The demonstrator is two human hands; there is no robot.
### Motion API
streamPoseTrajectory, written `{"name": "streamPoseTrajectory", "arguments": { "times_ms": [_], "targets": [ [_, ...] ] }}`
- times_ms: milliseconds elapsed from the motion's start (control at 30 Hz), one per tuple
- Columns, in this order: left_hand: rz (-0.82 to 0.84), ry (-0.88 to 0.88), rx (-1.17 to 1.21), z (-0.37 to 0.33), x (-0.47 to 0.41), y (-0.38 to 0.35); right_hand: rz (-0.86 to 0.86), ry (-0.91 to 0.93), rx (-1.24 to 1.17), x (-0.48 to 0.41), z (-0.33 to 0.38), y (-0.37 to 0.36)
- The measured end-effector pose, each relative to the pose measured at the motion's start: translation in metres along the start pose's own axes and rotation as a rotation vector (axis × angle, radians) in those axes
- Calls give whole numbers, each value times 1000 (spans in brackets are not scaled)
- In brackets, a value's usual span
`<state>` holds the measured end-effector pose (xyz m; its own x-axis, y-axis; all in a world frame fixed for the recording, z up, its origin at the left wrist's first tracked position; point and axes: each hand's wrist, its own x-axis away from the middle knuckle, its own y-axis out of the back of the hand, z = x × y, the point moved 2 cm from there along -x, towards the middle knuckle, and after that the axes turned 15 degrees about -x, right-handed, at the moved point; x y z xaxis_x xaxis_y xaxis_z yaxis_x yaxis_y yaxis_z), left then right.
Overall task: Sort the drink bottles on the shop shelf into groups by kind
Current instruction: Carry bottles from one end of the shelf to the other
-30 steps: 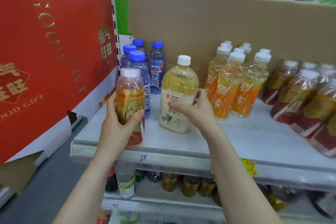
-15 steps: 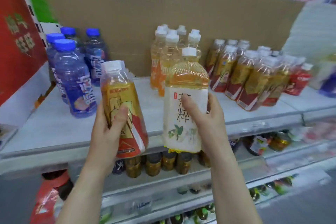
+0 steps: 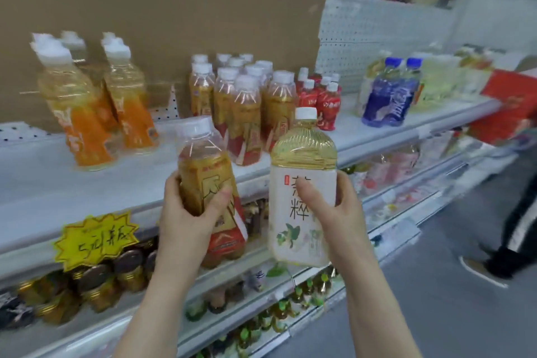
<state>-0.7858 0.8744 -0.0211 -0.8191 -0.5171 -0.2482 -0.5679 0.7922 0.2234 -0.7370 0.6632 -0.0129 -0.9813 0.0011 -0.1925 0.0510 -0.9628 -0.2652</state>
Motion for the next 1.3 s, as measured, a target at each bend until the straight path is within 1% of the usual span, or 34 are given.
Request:
{"name": "streamPoseTrajectory", "arguments": {
  "times_ms": [100, 200, 367, 467, 600, 733, 833, 933, 1000, 1067, 1200, 1300],
  "targets": [
    [-2, -18, -78, -22, -2, -62, -29, -2, 1, -22, 8, 53],
    [-11, -73, -127, -42, -14, -116, -41, 4, 2, -47, 13, 91],
    [13, -188, -220, -63, -59, -195, -86, 12, -25, -97, 11, 130],
    [-4, -208, -241, -71, -98, -240, -89, 34, -31, -134, 12, 145],
    [-87, -246, -265, -66, -148, -282, -78, 74, -22, -185, 15, 163],
    [-133, -214, -347, -57, -178, -306, -66, 80, -3, -232, 17, 179],
    [-172, -189, -388, -54, -188, -317, -90, 100, -17, -264, 15, 191],
    [-230, -180, -447, -55, -186, -324, -97, 82, -43, -289, 11, 203],
    [-308, -214, -497, -57, -183, -329, -80, 76, -43, -304, 9, 211],
    [-430, -281, -582, -62, -178, -336, -56, 67, -49, -320, 6, 221],
    [-652, -485, -754, -82, -163, -369, -7, 13, -138, -351, 1, 254],
    [-688, -553, -664, -97, -154, -407, 21, 15, -135, -369, 4, 284]
  ]
}}
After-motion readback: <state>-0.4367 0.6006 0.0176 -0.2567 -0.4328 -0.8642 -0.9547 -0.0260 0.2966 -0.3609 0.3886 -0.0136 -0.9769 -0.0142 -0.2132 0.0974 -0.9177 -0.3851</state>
